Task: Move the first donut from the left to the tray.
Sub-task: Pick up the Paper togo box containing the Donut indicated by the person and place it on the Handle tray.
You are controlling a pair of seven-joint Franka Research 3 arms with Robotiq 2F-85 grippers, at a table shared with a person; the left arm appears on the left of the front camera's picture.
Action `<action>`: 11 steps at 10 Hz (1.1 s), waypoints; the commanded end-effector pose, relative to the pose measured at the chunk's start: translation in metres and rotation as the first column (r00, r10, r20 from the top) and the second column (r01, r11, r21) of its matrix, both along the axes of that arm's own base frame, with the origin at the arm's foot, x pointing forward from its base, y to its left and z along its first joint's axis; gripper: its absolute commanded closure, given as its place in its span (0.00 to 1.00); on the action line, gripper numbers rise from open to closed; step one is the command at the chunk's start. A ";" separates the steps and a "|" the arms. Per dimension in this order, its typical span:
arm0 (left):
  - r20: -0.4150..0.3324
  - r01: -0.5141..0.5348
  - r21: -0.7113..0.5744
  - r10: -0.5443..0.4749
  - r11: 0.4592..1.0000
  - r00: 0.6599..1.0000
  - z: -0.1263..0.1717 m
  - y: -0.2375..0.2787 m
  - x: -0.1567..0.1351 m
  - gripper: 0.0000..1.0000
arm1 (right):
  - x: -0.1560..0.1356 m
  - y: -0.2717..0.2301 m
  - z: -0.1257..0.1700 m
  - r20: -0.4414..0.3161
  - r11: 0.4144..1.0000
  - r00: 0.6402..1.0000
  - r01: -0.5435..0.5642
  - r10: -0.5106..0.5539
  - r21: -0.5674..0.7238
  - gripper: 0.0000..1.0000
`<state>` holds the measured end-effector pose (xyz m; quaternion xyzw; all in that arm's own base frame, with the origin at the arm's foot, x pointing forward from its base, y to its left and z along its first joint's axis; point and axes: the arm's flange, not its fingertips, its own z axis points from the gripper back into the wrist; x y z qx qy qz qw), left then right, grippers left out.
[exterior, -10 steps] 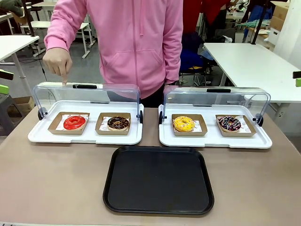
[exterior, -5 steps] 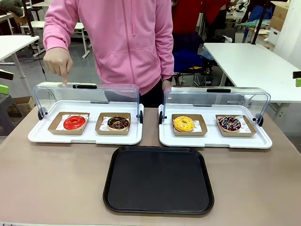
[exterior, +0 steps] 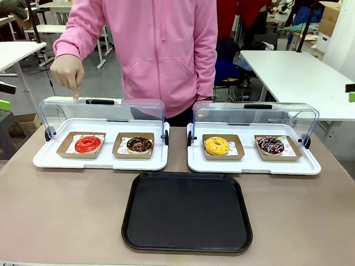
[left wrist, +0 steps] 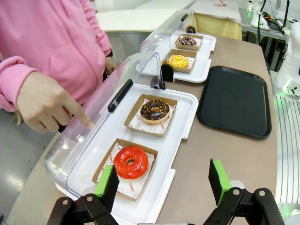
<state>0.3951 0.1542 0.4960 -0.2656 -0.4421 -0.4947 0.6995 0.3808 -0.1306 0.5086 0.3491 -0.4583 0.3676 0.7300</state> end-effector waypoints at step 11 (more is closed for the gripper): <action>-0.068 0.168 0.749 -0.179 0.641 0.982 -0.063 -0.134 0.048 0.00 | 0.005 -0.001 0.002 0.036 1.000 0.999 -0.004 0.003 0.013 0.00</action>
